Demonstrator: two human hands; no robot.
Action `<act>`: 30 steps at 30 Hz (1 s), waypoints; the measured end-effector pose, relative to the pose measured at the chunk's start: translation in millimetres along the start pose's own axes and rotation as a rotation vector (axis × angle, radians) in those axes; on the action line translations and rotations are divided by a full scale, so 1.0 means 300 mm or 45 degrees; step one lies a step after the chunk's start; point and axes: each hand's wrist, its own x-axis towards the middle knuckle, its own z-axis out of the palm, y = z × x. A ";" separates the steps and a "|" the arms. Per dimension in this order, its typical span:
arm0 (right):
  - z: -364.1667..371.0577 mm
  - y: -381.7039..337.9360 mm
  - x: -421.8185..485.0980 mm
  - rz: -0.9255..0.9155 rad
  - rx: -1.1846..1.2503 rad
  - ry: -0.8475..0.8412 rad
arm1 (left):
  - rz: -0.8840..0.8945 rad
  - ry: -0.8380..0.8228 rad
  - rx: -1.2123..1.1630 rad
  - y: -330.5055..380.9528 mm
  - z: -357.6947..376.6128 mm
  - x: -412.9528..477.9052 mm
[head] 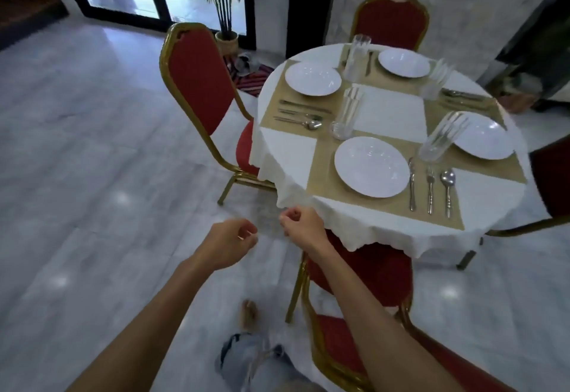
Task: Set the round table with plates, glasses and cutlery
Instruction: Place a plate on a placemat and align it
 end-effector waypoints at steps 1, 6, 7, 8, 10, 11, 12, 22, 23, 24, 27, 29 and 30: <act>-0.012 0.005 0.042 0.059 0.054 0.065 | 0.035 -0.013 0.018 -0.003 -0.019 0.046; -0.095 0.014 0.245 0.307 0.279 0.351 | 0.203 -0.081 0.072 0.017 -0.093 0.313; -0.107 0.006 0.272 0.331 0.286 0.371 | 0.230 -0.114 0.097 0.024 -0.099 0.364; -0.116 -0.004 0.295 0.346 0.295 0.384 | 0.257 -0.146 0.125 0.033 -0.107 0.415; -0.140 -0.021 0.342 0.371 0.322 0.426 | 0.298 -0.195 0.144 0.064 -0.123 0.513; -0.157 -0.026 0.359 0.382 0.338 0.468 | 0.313 -0.217 0.152 0.086 -0.128 0.559; -0.174 -0.024 0.370 0.394 0.352 0.516 | 0.330 -0.243 0.159 0.109 -0.128 0.600; -0.268 0.002 0.456 0.529 0.454 0.789 | 0.554 -0.548 0.232 0.353 -0.006 0.868; -0.273 0.004 0.469 0.545 0.449 0.810 | 0.558 -0.577 0.228 0.371 0.003 0.891; -0.280 0.007 0.480 0.576 0.432 0.836 | 0.563 -0.599 0.223 0.385 0.011 0.919; -0.310 0.035 0.500 0.715 0.335 0.934 | 0.554 -0.634 0.228 0.424 0.020 1.016; -0.349 0.065 0.512 0.820 0.256 1.008 | 0.558 -0.625 0.237 0.452 0.030 1.077; -0.371 0.080 0.517 0.881 0.236 1.049 | 0.560 -0.622 0.244 0.464 0.032 1.099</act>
